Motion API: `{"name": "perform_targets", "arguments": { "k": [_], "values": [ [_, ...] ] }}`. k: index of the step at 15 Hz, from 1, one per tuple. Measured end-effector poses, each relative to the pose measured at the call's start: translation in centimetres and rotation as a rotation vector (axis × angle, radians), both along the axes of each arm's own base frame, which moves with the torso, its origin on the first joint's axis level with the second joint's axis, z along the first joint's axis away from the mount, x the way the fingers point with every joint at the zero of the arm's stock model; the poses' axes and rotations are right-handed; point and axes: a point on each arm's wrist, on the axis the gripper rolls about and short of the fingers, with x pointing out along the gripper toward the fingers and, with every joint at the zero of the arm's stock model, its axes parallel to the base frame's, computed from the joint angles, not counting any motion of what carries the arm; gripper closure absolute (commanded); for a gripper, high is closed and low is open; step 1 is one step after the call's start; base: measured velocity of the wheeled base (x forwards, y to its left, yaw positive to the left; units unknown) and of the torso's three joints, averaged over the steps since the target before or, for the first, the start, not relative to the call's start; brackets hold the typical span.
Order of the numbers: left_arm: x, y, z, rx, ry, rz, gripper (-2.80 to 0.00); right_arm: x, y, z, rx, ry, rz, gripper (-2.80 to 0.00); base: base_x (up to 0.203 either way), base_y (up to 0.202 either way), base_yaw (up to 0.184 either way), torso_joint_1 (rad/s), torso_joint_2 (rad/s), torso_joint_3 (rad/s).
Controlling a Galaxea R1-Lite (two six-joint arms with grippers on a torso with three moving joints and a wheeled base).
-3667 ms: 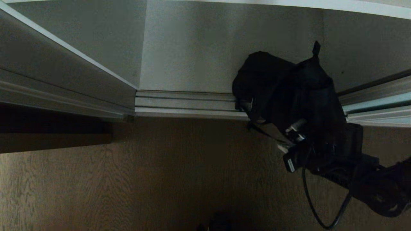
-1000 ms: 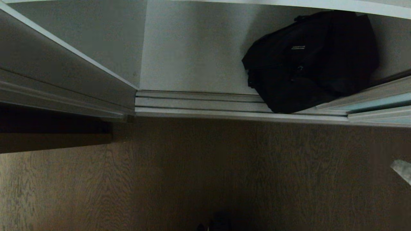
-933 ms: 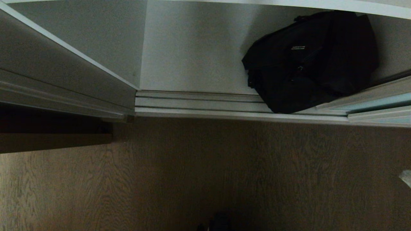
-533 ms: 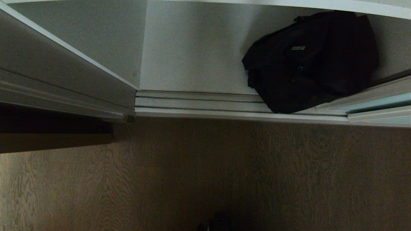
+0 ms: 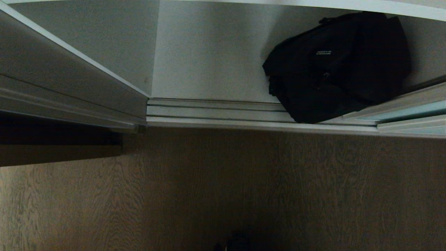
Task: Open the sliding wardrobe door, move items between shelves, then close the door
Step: Place the bag on the lower shelf
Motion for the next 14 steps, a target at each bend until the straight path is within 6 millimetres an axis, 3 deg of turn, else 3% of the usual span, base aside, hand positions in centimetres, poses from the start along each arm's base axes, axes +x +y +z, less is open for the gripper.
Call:
{"name": "perform_targets", "arguments": {
  "k": [3, 10, 14],
  "values": [
    [0.0, 0.0, 0.0, 0.0, 0.0, 0.0, 0.0, -0.06, -0.1, -0.82, 0.041, 0.017, -0.047, 0.0, 0.0, 0.0, 0.0, 0.0, 0.0, 0.0],
    [0.0, 0.0, 0.0, 0.0, 0.0, 0.0, 0.0, -0.1, -0.07, -1.41, -0.078, 0.051, -0.038, 0.0, 0.0, 0.0, 0.0, 0.0, 0.0, 0.0],
    [0.0, 0.0, 0.0, 0.0, 0.0, 0.0, 0.0, -0.11, -0.09, -1.4, -0.033, 0.051, -0.045, 0.0, 0.0, 0.0, 0.0, 0.0, 0.0, 0.0]
  ]
}}
